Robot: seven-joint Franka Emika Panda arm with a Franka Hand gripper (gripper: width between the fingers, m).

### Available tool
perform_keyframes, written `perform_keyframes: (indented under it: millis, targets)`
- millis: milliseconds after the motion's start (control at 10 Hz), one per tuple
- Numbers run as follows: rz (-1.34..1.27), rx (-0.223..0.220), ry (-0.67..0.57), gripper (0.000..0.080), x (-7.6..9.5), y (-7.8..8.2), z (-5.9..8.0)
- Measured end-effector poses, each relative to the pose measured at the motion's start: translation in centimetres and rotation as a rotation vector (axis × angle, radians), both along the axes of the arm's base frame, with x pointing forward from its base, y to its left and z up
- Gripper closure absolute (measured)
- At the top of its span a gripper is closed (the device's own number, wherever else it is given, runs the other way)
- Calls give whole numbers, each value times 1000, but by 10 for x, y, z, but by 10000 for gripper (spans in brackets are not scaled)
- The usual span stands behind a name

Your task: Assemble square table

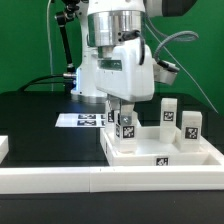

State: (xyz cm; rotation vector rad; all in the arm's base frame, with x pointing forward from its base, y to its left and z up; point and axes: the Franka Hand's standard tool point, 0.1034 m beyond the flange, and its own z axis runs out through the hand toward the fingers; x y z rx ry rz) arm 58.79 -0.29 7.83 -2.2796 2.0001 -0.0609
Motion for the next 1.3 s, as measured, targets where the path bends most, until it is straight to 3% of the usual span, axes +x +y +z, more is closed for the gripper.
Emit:
perform_keyframes:
  millis: [200, 500, 700, 800, 900, 1300]
  targets:
    - [-124, 26, 4, 509, 0, -1, -1]
    - [-110, 28, -10, 509, 2, -1, -1]
    - [-59, 24, -12, 225, 1, 0, -1]
    - [-22, 20, -14, 225, 1, 2, -1]
    - [97, 7, -22, 164, 2, 3, -1]
    - [439, -27, -42, 151, 1, 12, -1]
